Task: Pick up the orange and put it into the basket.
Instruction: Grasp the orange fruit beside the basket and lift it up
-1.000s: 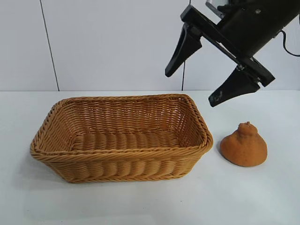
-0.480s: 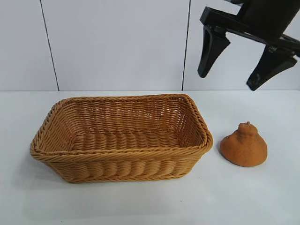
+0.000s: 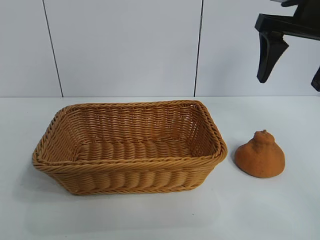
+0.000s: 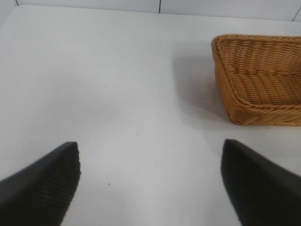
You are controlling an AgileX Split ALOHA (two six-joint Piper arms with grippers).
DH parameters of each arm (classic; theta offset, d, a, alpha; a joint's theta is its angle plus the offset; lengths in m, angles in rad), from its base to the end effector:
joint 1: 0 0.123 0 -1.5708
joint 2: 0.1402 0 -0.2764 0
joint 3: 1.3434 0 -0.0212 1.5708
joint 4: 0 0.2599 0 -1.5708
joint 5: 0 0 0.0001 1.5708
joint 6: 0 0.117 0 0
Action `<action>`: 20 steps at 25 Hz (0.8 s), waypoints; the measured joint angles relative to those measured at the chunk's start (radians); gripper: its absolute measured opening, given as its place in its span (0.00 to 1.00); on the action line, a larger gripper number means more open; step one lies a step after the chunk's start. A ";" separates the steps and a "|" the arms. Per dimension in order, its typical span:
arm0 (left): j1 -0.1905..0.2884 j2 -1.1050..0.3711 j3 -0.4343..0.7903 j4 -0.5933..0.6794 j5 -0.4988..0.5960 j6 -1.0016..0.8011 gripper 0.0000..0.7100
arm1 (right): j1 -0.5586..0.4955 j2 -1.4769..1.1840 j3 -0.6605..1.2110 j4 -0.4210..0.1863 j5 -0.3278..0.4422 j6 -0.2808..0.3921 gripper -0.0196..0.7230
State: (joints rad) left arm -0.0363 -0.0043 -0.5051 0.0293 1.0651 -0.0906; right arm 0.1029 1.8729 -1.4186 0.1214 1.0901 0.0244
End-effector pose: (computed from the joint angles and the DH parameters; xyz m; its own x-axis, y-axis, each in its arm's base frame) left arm 0.0337 0.0018 0.2711 -0.4508 -0.0600 -0.8906 -0.0210 0.9982 -0.0566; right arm 0.3786 0.0517 0.1838 -0.9940 -0.0220 -0.1074 -0.0345 0.9927 0.1157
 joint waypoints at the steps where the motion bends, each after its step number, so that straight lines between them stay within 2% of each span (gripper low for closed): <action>1: 0.000 0.000 0.000 0.000 0.000 0.000 0.82 | 0.000 0.027 0.000 0.005 -0.015 -0.001 0.88; 7: 0.000 0.000 0.000 0.000 0.000 0.000 0.82 | 0.000 0.186 0.000 0.088 -0.098 -0.013 0.88; 14: 0.000 0.000 0.000 0.000 0.000 0.000 0.82 | 0.000 0.271 0.000 0.089 -0.125 -0.016 0.85; 16: 0.000 0.000 0.000 0.000 0.000 0.000 0.82 | 0.000 0.271 0.000 0.084 -0.125 -0.017 0.71; 18: 0.000 0.000 0.000 0.000 0.000 0.000 0.82 | 0.000 0.271 0.000 0.072 -0.123 -0.018 0.47; 20: 0.000 0.000 0.000 0.000 0.000 0.000 0.82 | 0.000 0.267 -0.001 0.067 -0.111 -0.018 0.18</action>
State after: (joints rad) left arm -0.0363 -0.0043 -0.5051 0.0293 1.0651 -0.0906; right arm 0.1029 2.1397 -1.4193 0.1885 0.9788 0.0061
